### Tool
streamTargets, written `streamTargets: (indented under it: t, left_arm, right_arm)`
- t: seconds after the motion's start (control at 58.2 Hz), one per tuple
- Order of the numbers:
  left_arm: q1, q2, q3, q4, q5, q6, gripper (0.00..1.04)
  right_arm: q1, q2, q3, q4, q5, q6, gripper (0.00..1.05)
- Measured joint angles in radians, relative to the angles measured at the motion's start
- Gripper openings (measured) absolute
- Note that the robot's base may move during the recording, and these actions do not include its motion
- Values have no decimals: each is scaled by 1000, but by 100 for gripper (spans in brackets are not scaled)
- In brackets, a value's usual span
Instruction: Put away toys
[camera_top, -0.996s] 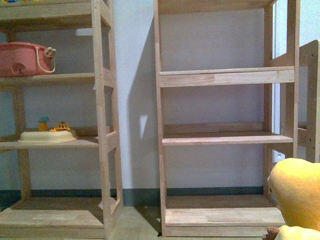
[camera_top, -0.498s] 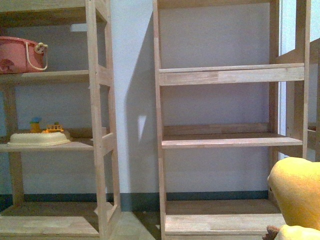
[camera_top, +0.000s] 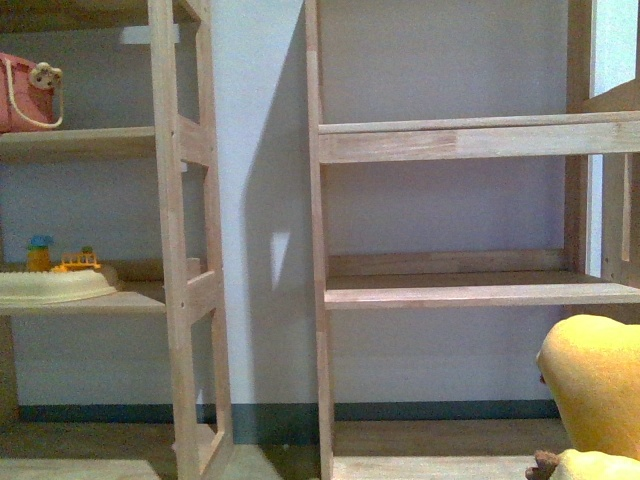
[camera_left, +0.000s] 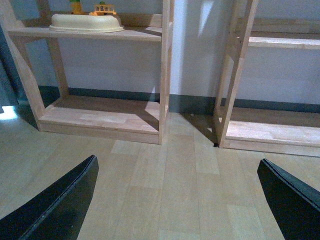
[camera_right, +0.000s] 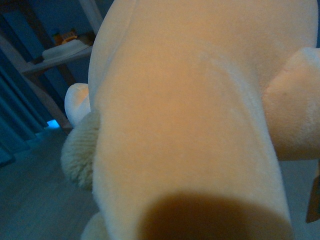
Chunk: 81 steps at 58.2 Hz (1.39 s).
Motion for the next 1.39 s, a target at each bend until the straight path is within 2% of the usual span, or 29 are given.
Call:
streamTargets:
  t: [1.391]
  left_arm:
    - [0,0,0,0,0,0,99]
  right_arm:
    - [0,0,0,0,1,0,19]
